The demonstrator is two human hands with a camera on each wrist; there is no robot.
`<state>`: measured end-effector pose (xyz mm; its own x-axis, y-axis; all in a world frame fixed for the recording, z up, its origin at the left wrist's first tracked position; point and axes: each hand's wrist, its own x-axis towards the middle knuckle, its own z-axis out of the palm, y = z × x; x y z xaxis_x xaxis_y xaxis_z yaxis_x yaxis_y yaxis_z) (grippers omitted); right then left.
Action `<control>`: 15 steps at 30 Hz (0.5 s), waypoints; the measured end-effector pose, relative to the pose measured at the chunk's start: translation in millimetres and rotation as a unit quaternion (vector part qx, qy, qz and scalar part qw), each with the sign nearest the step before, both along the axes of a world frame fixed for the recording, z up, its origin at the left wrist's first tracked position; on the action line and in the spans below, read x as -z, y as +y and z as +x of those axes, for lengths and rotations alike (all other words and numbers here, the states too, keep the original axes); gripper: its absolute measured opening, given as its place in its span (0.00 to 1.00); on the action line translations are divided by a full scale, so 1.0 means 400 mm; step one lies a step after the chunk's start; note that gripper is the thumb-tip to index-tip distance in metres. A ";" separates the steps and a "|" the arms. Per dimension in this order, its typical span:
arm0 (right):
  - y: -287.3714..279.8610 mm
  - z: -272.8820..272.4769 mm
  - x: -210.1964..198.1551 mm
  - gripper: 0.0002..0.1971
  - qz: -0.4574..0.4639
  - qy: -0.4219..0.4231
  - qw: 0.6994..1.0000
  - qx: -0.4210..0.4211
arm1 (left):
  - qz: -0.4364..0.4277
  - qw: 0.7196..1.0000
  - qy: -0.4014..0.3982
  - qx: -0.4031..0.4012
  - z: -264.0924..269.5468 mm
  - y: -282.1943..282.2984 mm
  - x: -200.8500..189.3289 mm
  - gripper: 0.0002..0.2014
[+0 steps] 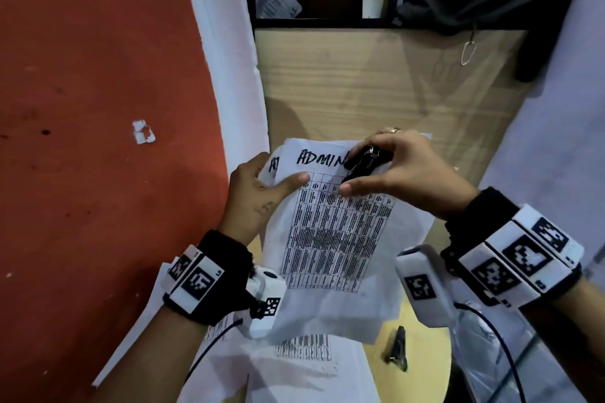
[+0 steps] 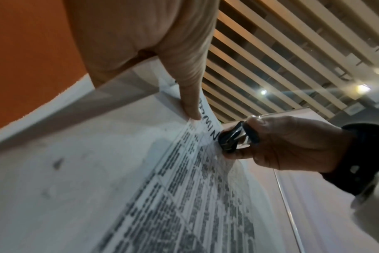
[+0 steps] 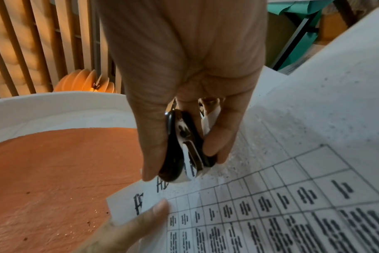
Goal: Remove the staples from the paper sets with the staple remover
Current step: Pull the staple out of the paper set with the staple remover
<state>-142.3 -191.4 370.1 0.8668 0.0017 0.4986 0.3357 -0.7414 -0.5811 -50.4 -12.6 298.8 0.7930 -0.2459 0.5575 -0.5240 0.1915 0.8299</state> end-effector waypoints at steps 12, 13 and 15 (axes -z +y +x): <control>0.015 -0.016 -0.008 0.29 -0.039 -0.009 0.999 0.001 | -0.034 0.999 -0.003 -0.003 -0.034 0.002 -0.035 0.13; 0.015 -0.016 -0.009 0.29 -0.043 -0.010 0.999 0.002 | -0.037 0.999 -0.008 -0.005 -0.036 0.000 -0.039 0.13; 0.013 -0.014 -0.008 0.30 -0.046 -0.009 0.999 0.004 | -0.038 0.999 -0.018 -0.016 -0.039 -0.006 -0.042 0.08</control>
